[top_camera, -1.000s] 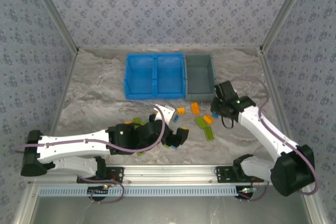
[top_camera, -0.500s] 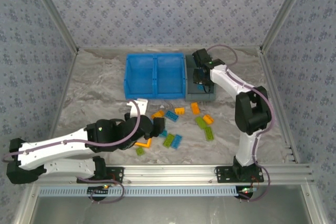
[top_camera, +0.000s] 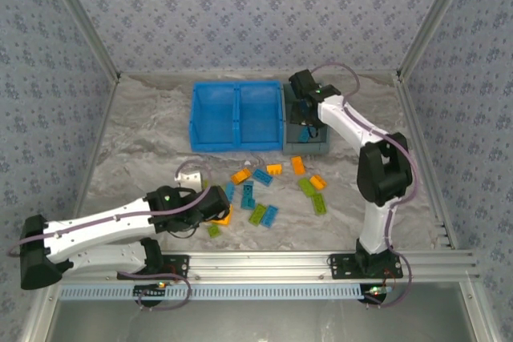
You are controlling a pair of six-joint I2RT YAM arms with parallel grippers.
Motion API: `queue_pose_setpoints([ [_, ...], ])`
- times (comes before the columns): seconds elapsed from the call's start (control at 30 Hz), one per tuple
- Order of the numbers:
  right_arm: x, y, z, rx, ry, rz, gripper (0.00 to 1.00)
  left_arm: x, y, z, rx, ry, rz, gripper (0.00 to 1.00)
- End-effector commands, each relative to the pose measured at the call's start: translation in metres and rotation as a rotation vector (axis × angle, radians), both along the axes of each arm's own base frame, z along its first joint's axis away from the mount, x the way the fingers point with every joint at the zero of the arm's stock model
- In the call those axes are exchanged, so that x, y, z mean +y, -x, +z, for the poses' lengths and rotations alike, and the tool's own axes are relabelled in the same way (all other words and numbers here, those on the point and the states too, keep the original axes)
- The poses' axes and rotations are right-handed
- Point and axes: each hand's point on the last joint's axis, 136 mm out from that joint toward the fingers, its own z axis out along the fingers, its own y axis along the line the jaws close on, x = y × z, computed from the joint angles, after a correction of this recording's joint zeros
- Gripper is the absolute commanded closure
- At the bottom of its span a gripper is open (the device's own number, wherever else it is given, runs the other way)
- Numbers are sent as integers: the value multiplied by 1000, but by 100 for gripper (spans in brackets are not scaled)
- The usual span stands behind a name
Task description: Sort the legos into containers by color
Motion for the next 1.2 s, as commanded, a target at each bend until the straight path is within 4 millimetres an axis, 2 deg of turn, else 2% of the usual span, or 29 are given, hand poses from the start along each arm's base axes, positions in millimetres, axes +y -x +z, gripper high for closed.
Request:
queue_pose_setpoints([
  [0.0, 9, 35, 62, -145, -5, 47, 46, -10, 7, -22, 76, 162, 192, 53],
  [0.1, 27, 81, 75, -231, -65, 159, 45, -15, 3, -33, 74, 240, 273, 53],
  [0.27, 59, 167, 65, -280, -223, 414, 42, -14, -5, -41, 72, 291, 368, 51],
  [0.37, 62, 210, 55, -259, -290, 470, 43, -11, -4, -53, 99, 305, 430, 52],
  [0.47, 61, 239, 54, -269, -303, 490, 43, -9, -4, -64, 109, 327, 480, 54],
  [0.67, 66, 263, 52, -263, -310, 495, 43, -1, -3, -77, 126, 331, 547, 56],
  [0.87, 78, 272, 48, -248, -296, 524, 44, 3, -3, -90, 139, 339, 595, 61],
  [1.17, 85, 278, 47, -250, -297, 531, 44, -1, -9, -87, 118, 354, 604, 72],
])
